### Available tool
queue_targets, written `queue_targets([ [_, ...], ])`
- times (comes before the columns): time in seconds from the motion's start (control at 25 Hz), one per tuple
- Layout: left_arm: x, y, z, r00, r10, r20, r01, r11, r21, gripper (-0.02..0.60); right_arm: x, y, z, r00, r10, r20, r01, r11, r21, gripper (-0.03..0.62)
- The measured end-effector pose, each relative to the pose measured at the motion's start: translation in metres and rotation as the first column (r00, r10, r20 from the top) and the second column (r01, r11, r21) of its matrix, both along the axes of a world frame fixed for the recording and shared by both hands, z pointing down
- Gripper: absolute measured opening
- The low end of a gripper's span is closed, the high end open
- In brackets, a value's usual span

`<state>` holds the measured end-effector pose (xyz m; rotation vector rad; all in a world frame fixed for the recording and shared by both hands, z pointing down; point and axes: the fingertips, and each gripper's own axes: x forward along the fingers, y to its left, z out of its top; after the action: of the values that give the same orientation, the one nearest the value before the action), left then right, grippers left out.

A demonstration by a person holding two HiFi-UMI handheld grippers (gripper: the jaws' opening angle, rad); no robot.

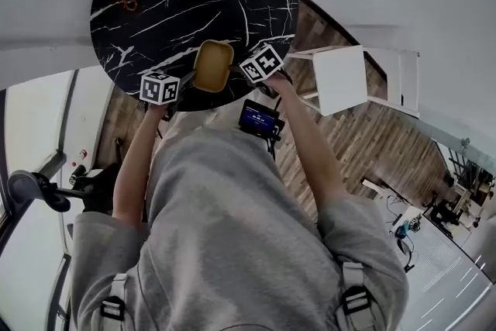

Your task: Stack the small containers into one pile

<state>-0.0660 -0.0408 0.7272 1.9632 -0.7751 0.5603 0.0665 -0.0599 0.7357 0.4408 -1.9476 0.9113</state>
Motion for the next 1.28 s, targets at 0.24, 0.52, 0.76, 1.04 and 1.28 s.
queue_targets([
  [0.24, 0.003, -0.004, 0.005, 0.999, -0.035, 0.003, 0.035, 0.999, -0.004, 0.084, -0.018, -0.003, 0.011, 0.991, 0.115, 0.061, -0.108, 0.988, -0.107, 0.171],
  [0.52, -0.006, -0.007, -0.002, 0.997, -0.083, -0.007, 0.083, 0.996, 0.009, 0.059, -0.030, -0.030, 0.009, 0.970, 0.221, 0.098, -0.212, 0.973, -0.096, 0.104],
  [0.76, -0.006, -0.043, -0.016, 0.986, -0.167, 0.011, 0.167, 0.984, 0.059, 0.054, -0.036, -0.088, -0.015, 0.954, 0.266, 0.139, -0.269, 0.963, 0.003, 0.064],
  [1.04, -0.035, -0.092, -0.004, 0.931, -0.356, 0.079, 0.348, 0.933, 0.096, 0.055, -0.061, -0.132, -0.018, 0.966, 0.205, 0.159, -0.226, 0.966, 0.128, 0.104],
  [1.28, -0.049, -0.088, -0.021, 0.928, -0.361, 0.093, 0.343, 0.924, 0.168, 0.071, -0.054, -0.125, -0.041, 0.988, 0.066, 0.137, -0.109, 0.936, 0.335, 0.147],
])
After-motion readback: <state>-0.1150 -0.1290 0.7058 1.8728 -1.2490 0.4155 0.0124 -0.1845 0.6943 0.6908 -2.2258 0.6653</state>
